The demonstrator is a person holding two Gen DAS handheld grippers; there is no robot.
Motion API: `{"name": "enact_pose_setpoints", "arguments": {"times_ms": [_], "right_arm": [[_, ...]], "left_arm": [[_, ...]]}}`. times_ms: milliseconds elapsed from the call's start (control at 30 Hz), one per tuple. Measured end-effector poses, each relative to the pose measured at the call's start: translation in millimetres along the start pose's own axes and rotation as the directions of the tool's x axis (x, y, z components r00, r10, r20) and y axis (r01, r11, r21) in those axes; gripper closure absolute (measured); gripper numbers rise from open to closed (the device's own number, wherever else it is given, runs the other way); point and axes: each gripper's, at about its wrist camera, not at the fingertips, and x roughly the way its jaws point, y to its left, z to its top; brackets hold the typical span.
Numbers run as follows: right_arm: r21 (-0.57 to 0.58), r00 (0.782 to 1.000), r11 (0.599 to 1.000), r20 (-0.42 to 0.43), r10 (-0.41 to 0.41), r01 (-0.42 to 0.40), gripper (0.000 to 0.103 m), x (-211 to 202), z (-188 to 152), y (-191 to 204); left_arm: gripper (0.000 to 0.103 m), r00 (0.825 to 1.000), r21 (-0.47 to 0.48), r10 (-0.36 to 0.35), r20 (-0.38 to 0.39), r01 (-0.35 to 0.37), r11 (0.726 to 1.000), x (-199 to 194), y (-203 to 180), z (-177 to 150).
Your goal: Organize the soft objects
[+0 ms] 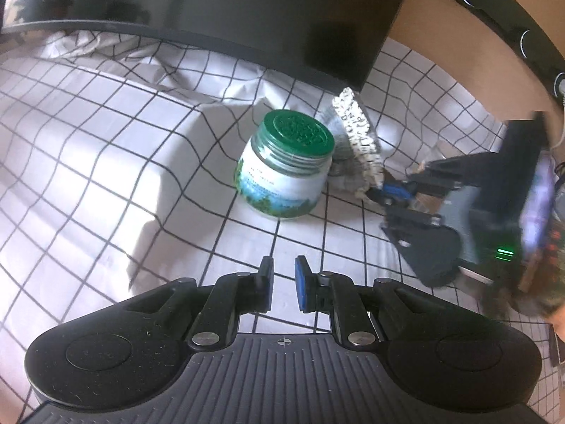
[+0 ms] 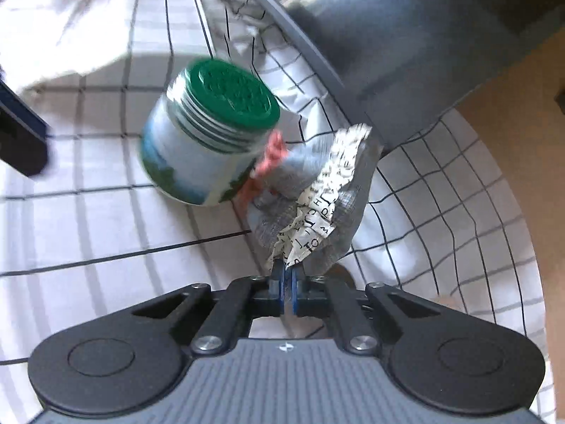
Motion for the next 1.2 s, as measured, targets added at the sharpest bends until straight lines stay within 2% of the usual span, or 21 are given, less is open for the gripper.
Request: {"name": "enact_pose_setpoints", "arguments": {"times_ms": [100, 233, 400, 467, 500, 567, 633, 800, 900, 1033, 1067, 1133, 1200], "right_arm": [[0.045, 0.999, 0.998, 0.016, 0.044, -0.045, 0.1, -27, -8, 3], [0.135, 0.99, 0.98, 0.018, 0.143, -0.144, 0.1, -57, -22, 14], [0.211, 0.957, 0.933, 0.068, 0.283, -0.291, 0.099, -86, -36, 37], [0.227, 0.944, 0.916, 0.098, 0.315, -0.33, 0.094, -96, -40, 41], [0.237, 0.943, 0.913, 0.109, 0.315, -0.333, 0.09, -100, -43, 41], [0.264, 0.947, 0.91, 0.123, 0.296, -0.319, 0.067, -110, -52, 35], [0.307, 0.952, 0.902, 0.151, 0.268, -0.303, 0.058, -123, -66, 23], [0.411, 0.969, 0.879, 0.153, 0.196, -0.242, 0.056, -140, -104, -10], [0.451, 0.977, 0.867, 0.137, 0.165, -0.21, 0.056, -132, -115, -23], [0.499, 0.991, 0.856, 0.083, 0.108, -0.135, 0.059, -99, -105, -30], [0.502, 0.992, 0.855, 0.068, 0.106, -0.126, 0.066, -87, -99, -30], [0.49, 0.991, 0.862, 0.049, 0.123, -0.131, 0.073, -65, -90, -26], [0.469, 0.984, 0.866, 0.049, 0.17, -0.173, 0.073, -50, -78, -17]], "left_arm": [[0.088, 1.0, 0.001, -0.012, -0.01, 0.012, 1.0, 3, -3, -2], [0.088, 1.0, -0.004, -0.004, -0.025, 0.004, 1.0, 6, -7, -4], [0.088, 1.0, -0.002, -0.007, -0.013, 0.007, 1.0, 1, -12, -7], [0.088, 1.0, 0.008, -0.012, -0.012, 0.012, 1.0, 1, -15, -7], [0.088, 1.0, 0.017, -0.018, -0.011, 0.018, 1.0, 1, -19, -6], [0.088, 0.999, 0.042, -0.034, -0.007, 0.034, 0.999, 2, -29, -5], [0.088, 0.999, 0.069, -0.046, -0.005, 0.046, 0.997, 3, -43, -4], [0.088, 0.999, 0.091, -0.029, -0.02, 0.031, 0.995, 16, -75, -8], [0.087, 0.998, 0.144, 0.042, -0.036, -0.036, 0.989, 24, -88, -18], [0.086, 0.986, 0.213, 0.167, -0.026, -0.157, 0.964, 23, -80, -30], [0.086, 0.981, 0.21, 0.192, -0.027, -0.182, 0.96, 21, -73, -32], [0.086, 0.968, 0.191, 0.248, -0.034, -0.237, 0.952, 19, -58, -33], [0.086, 0.956, 0.151, 0.292, -0.031, -0.284, 0.947, 13, -42, -32]]}}
